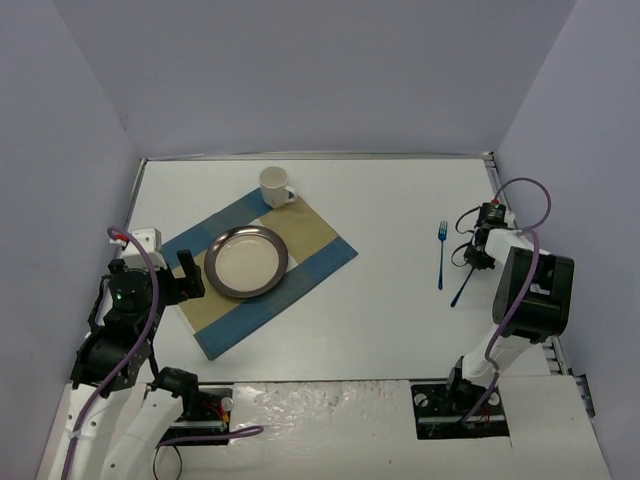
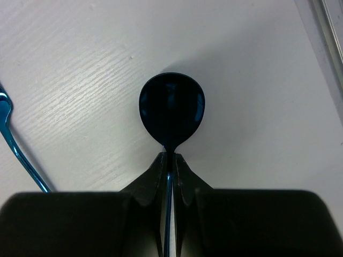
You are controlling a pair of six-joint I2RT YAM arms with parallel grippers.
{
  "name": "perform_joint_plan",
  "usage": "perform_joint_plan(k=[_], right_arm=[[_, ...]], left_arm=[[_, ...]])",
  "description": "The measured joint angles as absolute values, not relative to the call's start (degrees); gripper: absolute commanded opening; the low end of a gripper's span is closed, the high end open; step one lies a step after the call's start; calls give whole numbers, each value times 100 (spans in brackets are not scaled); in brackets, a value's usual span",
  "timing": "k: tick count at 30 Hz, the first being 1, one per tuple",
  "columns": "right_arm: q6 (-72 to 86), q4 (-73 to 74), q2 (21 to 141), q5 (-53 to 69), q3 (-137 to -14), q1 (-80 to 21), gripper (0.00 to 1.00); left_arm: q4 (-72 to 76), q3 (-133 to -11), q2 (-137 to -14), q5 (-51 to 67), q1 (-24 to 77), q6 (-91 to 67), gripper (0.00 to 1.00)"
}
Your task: Set the dinner table for one person
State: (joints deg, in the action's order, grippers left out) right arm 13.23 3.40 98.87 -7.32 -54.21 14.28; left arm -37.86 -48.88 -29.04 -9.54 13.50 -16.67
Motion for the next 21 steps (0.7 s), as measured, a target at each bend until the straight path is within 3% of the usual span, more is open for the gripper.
perform_joint_plan(k=[9, 15, 21], right_arm=[[956, 700, 9659, -1160, -5811, 322, 0], [749, 807, 9592, -1167, -6794, -822, 0], [407, 828, 10253, -832, -8231, -2196, 0]], left_arm=[[-3791, -4888, -3085, -991, 1350, -1667, 97], [-3791, -4888, -3103, -1034, 1337, -1664, 97], [-3790, -4888, -3115, -1064, 1239, -1664, 97]])
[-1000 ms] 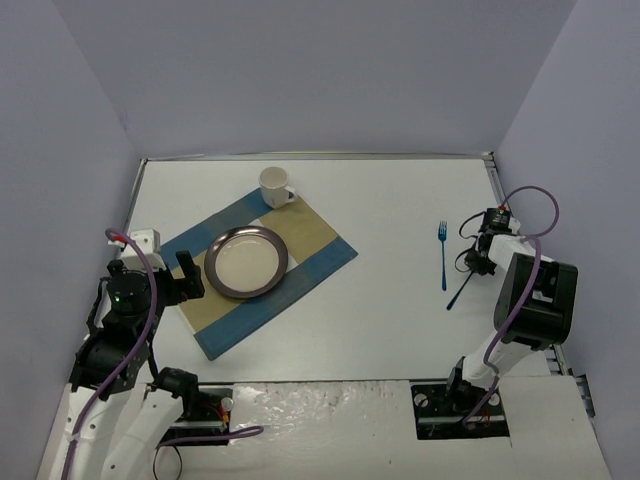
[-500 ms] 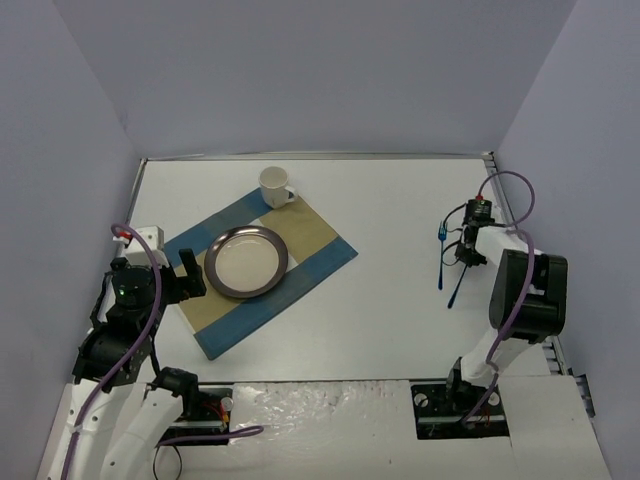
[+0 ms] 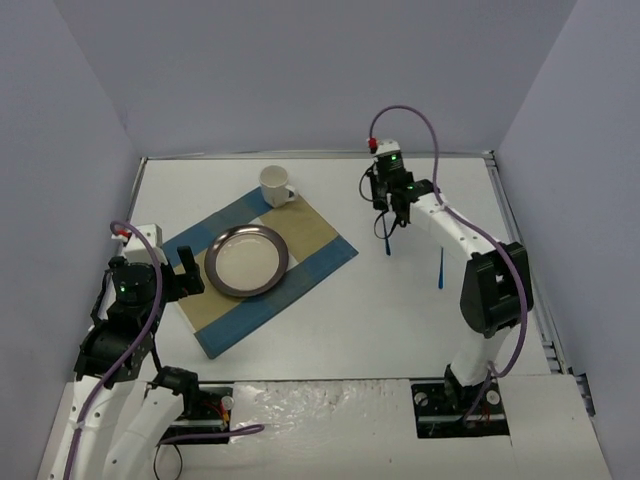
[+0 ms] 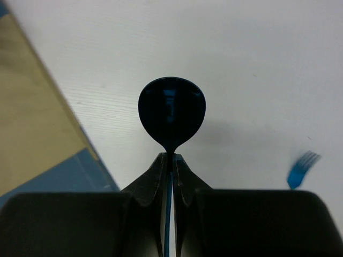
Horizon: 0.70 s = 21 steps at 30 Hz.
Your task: Set the dinner table for one person
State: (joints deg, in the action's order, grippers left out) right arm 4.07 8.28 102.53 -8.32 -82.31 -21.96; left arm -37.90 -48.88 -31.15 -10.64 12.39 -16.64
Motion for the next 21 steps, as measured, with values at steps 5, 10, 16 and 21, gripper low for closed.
perform_joint_plan(k=[5, 10, 16, 21], right_arm=[[-3, 925, 11313, -454, -9315, -3069, 0], [-188, 1166, 12201, -195, -10011, -3416, 0], [-179, 1395, 12830, -75, -10689, -3555, 0], [-177, 1433, 13070, 16, -10949, -3613, 0]], left_arm=[[-3787, -4888, -3164, -1095, 1157, -1664, 97], [-3788, -4888, -3209, -1115, 1111, -1664, 97], [-3787, -4888, -3287, -1137, 1057, -1664, 97], [-3787, -4888, -3361, -1140, 1041, -1664, 97]])
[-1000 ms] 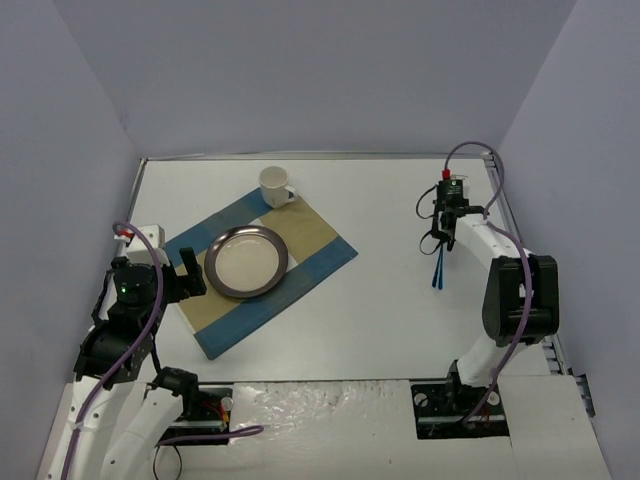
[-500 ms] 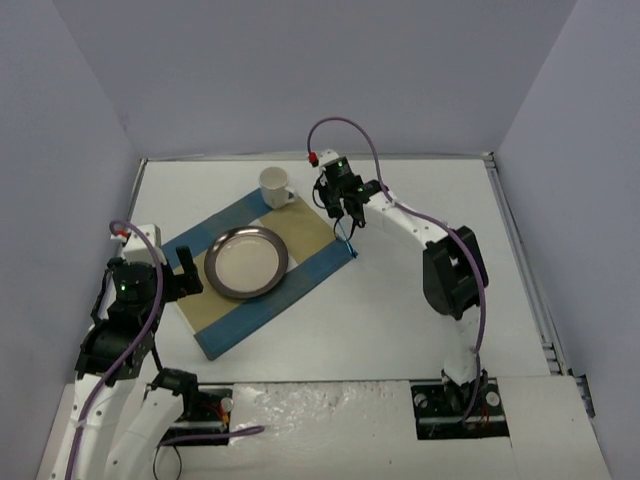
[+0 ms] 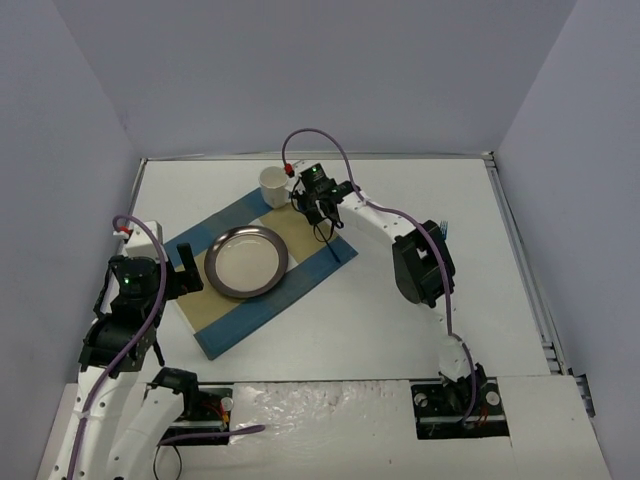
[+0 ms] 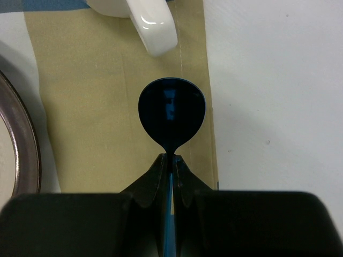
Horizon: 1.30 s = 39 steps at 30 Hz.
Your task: Set the dinner table for one person
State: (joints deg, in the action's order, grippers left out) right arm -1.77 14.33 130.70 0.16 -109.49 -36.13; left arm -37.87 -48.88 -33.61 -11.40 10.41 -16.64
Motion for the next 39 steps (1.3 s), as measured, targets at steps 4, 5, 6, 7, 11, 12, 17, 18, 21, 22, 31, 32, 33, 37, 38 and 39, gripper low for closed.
perform_joint_plan(k=[4, 5, 6, 7, 11, 12, 17, 18, 21, 22, 31, 32, 33, 37, 38, 39], right_arm=[[-186, 1456, 13223, 66, -11084, -3665, 0], [-197, 1480, 13254, 76, -11116, -3682, 0], [-209, 1491, 13279, 88, -11158, -3702, 0], [-222, 1499, 13304, 100, -11202, -3722, 0], [-298, 1522, 13387, 168, -11342, -3806, 0], [-312, 1522, 13419, 185, -11381, -3827, 0], [-410, 1527, 13627, 238, -11556, -3910, 0], [-432, 1527, 13662, 243, -11568, -3913, 0], [-487, 1535, 13752, 243, -11593, -3917, 0], [-506, 1532, 13777, 242, -11597, -3921, 0], [-589, 1529, 13994, 239, -11629, -3935, 0], [-587, 1529, 13994, 237, -11629, -3933, 0], [-583, 1527, 13994, 237, -11629, -3931, 0], [-551, 1525, 13994, 219, -11629, -3916, 0], [-545, 1525, 13994, 215, -11629, -3911, 0], [-544, 1525, 13994, 212, -11629, -3908, 0]], left_arm=[[-3787, -4888, -3376, -1140, 1041, -1664, 97], [-3787, -4888, -3376, -1140, 1039, -1664, 97], [-3786, -4888, -3376, -1140, 1036, -1664, 97], [-3785, -4888, -3376, -1140, 1033, -1664, 97], [-3785, -4888, -3380, -1130, 1005, -1664, 97], [-3785, -4888, -3385, -1125, 1001, -1664, 97], [-3785, -4888, -3407, -1104, 993, -1664, 97], [-3785, -4888, -3410, -1099, 993, -1664, 97], [-3785, -4888, -3413, -1095, 990, -1664, 97], [-3785, -4888, -3413, -1093, 988, -1664, 97], [-3782, -4888, -3446, -1054, 954, -1664, 97], [-3782, -4888, -3450, -1052, 949, -1664, 97], [-3782, -4888, -3461, -1052, 939, -1664, 97], [-3783, -4888, -3479, -1052, 927, -1664, 97], [-3782, -4888, -3478, -1052, 925, -1664, 97], [-3782, -4888, -3477, -1047, 924, -1664, 97]])
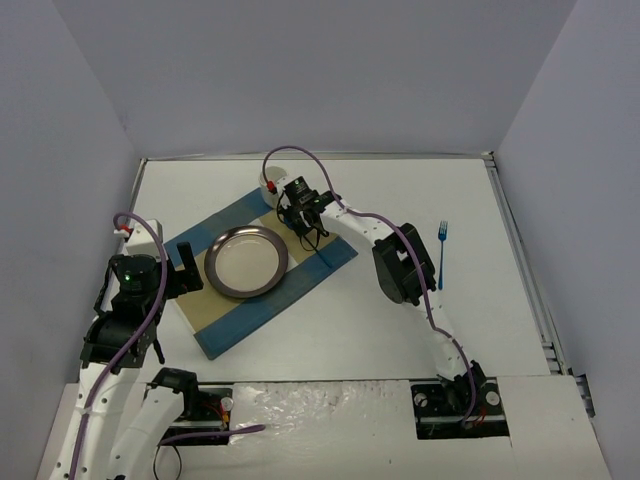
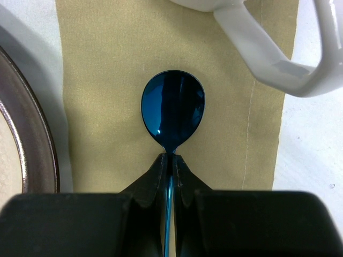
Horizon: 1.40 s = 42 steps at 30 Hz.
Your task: Set the dinner table for one person
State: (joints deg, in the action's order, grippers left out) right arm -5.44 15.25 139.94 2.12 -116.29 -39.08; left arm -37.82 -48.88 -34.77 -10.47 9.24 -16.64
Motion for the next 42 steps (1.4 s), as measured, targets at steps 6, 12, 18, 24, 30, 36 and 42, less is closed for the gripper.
perform_joint_plan(k=[6, 12, 18, 24, 30, 36, 42], right_arm=[[-545, 1522, 13994, 129, -11629, -3903, 0], [-555, 1522, 13994, 73, -11629, -3903, 7], [-632, 1521, 13994, 71, -11627, -3904, 4], [-733, 1522, 13994, 104, -11627, -3905, 2], [-867, 1520, 13994, 161, -11627, -3935, 1], [-947, 1517, 13994, 179, -11620, -3944, 6], [-960, 1476, 13994, 180, -11614, -3943, 27]], left_arm=[[-3782, -4888, -3478, -1038, 925, -1664, 97], [-3782, -4888, -3479, -1035, 923, -1662, 97], [-3782, -4888, -3479, -1035, 923, -1660, 97], [-3782, -4888, -3479, -1035, 925, -1660, 97], [-3782, -4888, -3476, -1035, 923, -1658, 97], [-3782, -4888, -3476, -1034, 923, -1658, 97], [-3781, -4888, -3476, -1035, 923, -1657, 97]])
